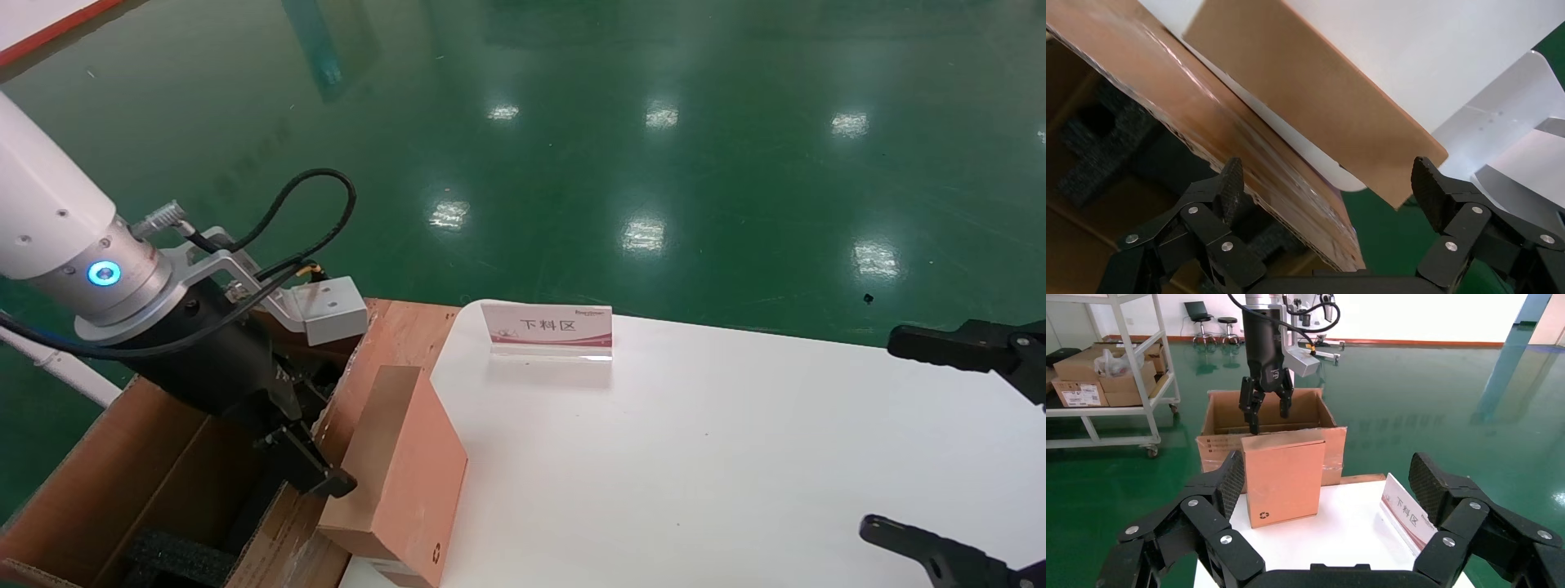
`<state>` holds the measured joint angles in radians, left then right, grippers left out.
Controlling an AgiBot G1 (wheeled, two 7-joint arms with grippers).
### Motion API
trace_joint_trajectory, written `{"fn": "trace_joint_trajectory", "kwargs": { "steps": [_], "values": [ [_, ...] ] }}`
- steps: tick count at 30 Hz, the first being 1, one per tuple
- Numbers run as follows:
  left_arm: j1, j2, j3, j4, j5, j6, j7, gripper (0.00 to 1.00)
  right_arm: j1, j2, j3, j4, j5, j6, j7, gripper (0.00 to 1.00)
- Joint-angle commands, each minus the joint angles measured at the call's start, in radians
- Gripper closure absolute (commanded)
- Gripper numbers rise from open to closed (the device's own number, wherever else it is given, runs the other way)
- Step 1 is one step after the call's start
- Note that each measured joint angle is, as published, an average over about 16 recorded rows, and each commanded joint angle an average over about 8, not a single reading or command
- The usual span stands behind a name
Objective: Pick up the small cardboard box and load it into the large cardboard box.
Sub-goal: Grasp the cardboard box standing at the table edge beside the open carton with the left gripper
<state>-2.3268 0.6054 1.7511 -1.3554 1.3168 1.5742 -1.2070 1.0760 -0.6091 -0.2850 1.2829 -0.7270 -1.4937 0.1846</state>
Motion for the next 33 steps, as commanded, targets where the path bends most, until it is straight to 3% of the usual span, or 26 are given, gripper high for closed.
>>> {"fn": "trace_joint_trajectory", "kwargs": {
  "steps": [1,9,33],
  "values": [
    [-0.021,0.014,0.045,0.0,-0.01,-0.003,-0.022,0.0,0.0,0.0,0.0,0.0,0.0,0.0,0.0,0.0],
    [-0.045,0.046,0.113,-0.003,0.009,-0.055,-0.079,0.0,0.0,0.0,-0.001,0.0,0.0,0.0,0.0,0.0],
    [-0.01,0.036,0.114,-0.004,-0.059,-0.106,-0.069,0.0,0.001,0.001,-0.002,0.0,0.002,0.001,-0.001,0.0]
  ]
}}
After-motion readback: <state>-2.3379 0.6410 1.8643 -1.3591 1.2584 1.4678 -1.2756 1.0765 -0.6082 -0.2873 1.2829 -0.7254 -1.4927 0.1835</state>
